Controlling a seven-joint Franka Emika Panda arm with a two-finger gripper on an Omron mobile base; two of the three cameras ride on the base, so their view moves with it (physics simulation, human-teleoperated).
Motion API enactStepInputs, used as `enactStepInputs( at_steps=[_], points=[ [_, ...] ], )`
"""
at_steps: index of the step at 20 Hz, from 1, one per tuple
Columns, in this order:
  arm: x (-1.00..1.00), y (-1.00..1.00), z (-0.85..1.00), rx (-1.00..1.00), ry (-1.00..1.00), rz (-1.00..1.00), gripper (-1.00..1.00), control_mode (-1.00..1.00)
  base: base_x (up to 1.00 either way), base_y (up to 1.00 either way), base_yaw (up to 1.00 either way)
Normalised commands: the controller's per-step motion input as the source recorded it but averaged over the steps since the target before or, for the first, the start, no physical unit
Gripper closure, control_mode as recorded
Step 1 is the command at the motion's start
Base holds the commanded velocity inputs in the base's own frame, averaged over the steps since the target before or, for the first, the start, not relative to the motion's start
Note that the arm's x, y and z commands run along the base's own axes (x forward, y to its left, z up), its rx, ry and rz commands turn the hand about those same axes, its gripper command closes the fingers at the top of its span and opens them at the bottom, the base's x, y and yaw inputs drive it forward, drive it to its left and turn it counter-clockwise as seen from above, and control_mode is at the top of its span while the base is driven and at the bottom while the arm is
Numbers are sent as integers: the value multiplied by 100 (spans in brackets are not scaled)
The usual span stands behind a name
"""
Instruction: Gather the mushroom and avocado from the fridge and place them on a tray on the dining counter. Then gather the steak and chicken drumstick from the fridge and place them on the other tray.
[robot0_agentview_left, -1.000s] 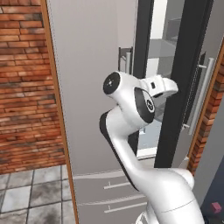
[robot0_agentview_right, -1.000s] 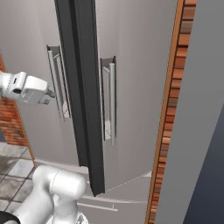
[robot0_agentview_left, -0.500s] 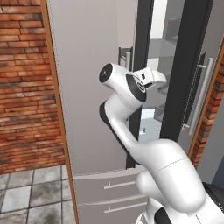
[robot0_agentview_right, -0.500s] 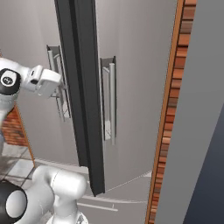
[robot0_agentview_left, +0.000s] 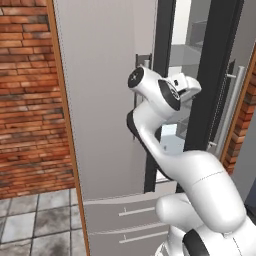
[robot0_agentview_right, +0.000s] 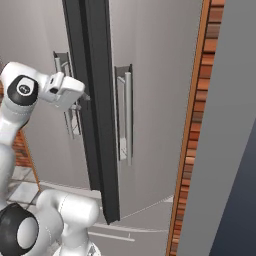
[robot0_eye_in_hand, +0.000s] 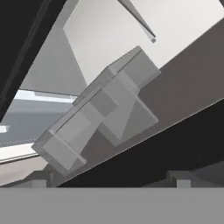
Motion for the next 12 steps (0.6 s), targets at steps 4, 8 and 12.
enactStepInputs(
  at_steps=[4, 8, 12],
  points=[
    [1, -67, 0, 0, 1, 0, -100, -100, 0, 0, 0],
    [-6, -76, 0, 0, 0, 0, -100, -100, 0, 0, 0],
    [-24, -87, 0, 0, 1, 0, -100, -100, 0, 0, 0]
  ],
)
